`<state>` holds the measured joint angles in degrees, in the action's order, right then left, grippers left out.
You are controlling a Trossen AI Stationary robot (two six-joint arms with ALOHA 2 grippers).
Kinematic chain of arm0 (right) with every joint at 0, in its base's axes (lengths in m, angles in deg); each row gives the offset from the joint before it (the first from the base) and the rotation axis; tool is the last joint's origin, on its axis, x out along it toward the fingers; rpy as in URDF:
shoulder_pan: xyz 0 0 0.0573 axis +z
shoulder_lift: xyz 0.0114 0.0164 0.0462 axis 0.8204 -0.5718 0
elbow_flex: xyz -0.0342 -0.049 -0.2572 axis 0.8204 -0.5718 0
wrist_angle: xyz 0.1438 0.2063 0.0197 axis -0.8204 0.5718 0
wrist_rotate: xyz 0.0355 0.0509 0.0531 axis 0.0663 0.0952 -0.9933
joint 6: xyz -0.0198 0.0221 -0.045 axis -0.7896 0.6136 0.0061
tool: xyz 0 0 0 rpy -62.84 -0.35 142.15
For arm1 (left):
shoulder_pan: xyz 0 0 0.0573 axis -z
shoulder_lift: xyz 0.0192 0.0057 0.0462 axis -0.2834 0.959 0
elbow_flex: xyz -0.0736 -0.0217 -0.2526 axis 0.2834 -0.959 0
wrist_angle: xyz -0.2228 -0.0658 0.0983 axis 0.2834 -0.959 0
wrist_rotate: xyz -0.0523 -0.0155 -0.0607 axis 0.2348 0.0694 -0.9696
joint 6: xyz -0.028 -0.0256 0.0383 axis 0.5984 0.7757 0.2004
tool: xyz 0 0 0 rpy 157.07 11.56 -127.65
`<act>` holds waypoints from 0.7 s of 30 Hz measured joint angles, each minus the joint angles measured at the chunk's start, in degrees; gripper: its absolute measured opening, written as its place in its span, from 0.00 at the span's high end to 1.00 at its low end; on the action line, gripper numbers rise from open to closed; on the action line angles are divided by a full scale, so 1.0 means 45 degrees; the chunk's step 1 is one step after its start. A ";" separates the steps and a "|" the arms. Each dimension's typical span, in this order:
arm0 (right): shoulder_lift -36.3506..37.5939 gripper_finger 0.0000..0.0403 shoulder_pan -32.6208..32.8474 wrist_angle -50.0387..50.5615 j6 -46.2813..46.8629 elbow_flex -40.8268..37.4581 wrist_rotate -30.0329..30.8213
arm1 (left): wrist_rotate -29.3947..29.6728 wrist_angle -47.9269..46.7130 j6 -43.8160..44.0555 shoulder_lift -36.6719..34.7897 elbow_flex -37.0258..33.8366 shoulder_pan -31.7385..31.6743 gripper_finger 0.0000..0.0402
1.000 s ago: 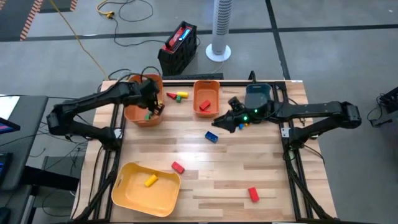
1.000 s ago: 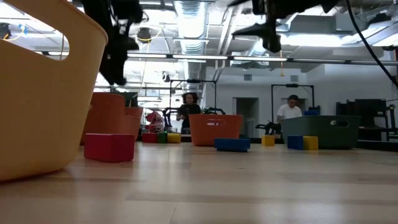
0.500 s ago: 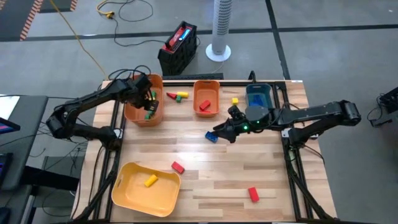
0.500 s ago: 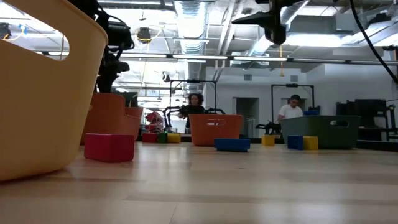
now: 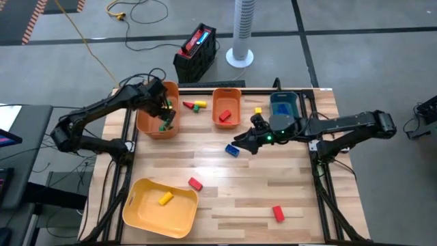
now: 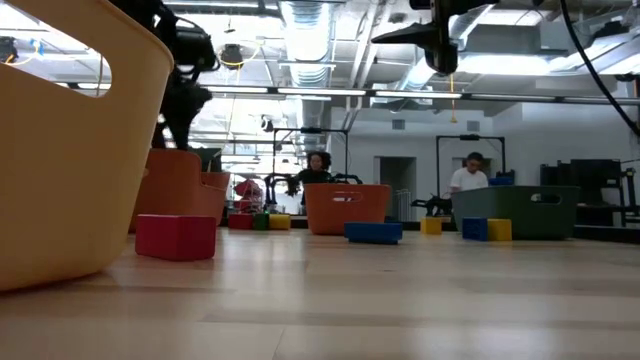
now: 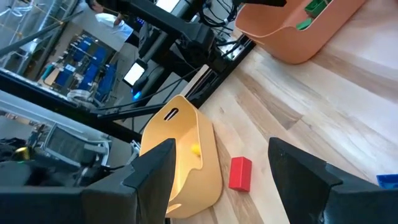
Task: Sort blocks
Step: Put the yellow block into the yellow bin
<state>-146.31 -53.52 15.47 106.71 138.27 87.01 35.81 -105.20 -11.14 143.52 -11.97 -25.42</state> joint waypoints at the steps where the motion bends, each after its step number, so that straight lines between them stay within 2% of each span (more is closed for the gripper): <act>1: 0.0000 0.34 -0.0062 0.0009 0.0000 0.0000 0.0004 | -0.0091 0.0042 -0.0211 0.0000 0.0210 0.0102 0.46; 6: 0.0000 0.34 -0.0459 0.0689 0.0058 0.0010 0.0319 | -0.0238 0.0047 -0.1199 0.0409 0.1520 0.0682 0.46; 9: 0.0000 0.34 -0.0480 0.1846 0.0520 0.0010 0.0970 | -0.0893 -0.0350 -0.1785 0.1180 0.2537 0.0961 0.47; 14: -0.0443 0.34 0.0105 0.4516 0.0388 0.0019 0.0996 | -0.1784 -0.0326 -0.2623 0.2506 0.4127 0.1942 0.49; 17: -0.1005 0.34 0.0528 0.6089 -0.0216 0.0005 0.0981 | -0.1782 0.0324 -0.3261 0.2894 0.4880 0.2401 0.49; 21: -0.1317 0.34 0.0425 0.7507 -0.1030 0.0005 0.0957 | -0.1716 0.1744 -0.3173 0.2914 0.5067 0.2753 0.49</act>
<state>-152.23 -51.61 49.25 102.08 138.30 91.32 28.09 -97.35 -25.42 156.63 10.83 -13.03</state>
